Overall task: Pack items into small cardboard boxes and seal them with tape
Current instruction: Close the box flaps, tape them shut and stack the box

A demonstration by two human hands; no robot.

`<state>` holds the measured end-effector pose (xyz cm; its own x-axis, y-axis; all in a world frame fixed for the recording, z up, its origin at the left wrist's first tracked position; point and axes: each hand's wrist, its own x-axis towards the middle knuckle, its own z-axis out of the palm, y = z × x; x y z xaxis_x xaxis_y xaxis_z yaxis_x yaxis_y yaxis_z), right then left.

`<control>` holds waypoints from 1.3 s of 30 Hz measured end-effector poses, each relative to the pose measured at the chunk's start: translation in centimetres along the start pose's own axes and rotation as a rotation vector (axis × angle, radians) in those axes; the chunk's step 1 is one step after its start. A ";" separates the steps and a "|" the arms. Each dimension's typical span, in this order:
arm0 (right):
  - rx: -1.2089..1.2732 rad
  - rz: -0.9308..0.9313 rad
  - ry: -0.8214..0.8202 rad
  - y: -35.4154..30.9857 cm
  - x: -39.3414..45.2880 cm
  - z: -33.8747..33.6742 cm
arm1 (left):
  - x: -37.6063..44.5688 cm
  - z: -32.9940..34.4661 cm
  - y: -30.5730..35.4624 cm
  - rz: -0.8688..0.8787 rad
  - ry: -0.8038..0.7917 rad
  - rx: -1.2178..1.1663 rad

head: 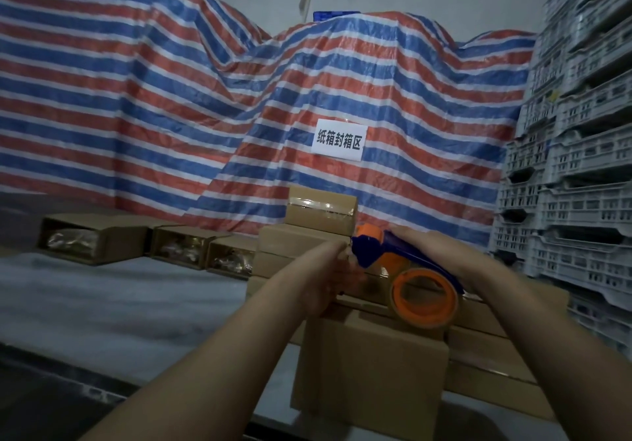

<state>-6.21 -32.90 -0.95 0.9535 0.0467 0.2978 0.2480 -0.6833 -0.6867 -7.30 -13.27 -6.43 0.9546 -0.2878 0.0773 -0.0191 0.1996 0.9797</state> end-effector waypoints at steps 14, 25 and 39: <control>-0.080 -0.014 0.007 -0.1 1.4 -0.3 | 0.7 0.4 -0.7 0.001 0.207 0.085; -0.076 0.192 -0.257 0.7 2.4 -2.3 | 1.8 -0.4 -2.2 0.101 0.402 -0.287; -0.555 0.091 -0.353 -3.3 4.2 0.7 | 1.9 -5.9 -6.4 0.206 0.455 0.167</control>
<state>-2.86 -30.00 2.11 0.9887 0.1427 -0.0451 0.1289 -0.9654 -0.2268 -3.61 -9.57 -13.61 0.9581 0.1846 0.2192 -0.2313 0.0468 0.9718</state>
